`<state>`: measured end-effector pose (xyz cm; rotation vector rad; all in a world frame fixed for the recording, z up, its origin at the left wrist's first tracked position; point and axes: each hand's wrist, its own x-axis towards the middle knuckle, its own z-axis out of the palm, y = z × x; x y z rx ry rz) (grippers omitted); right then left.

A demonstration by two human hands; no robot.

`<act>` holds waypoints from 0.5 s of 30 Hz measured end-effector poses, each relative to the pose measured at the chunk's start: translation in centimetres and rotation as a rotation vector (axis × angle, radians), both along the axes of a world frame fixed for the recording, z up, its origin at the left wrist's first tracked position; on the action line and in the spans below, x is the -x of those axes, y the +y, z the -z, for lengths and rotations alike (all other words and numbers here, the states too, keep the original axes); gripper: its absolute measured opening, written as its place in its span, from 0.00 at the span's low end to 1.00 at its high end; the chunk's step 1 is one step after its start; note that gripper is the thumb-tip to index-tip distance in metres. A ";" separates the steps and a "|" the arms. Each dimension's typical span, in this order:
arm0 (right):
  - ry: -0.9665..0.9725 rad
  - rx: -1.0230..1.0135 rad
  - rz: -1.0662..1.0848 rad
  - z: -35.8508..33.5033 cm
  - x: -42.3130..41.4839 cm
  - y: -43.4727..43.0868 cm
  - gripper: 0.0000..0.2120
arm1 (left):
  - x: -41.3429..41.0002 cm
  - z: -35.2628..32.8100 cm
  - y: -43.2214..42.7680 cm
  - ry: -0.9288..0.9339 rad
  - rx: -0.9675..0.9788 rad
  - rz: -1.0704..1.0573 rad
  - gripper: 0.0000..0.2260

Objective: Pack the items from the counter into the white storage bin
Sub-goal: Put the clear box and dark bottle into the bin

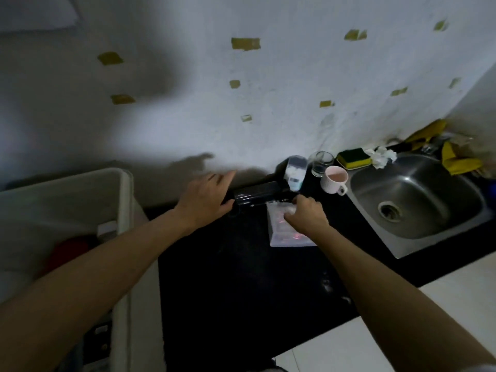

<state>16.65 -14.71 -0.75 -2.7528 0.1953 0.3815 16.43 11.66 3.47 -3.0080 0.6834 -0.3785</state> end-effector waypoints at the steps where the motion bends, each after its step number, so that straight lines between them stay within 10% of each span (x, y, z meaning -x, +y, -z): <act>1: 0.029 -0.005 0.024 0.5 -0.4 -1.1 0.25 | -0.5 0.6 -0.8 0.020 -0.007 0.002 0.29; 15: 0.294 -0.089 0.169 7.9 -4.7 -10.1 0.24 | -8.6 8.4 -8.6 0.327 -0.075 -0.123 0.30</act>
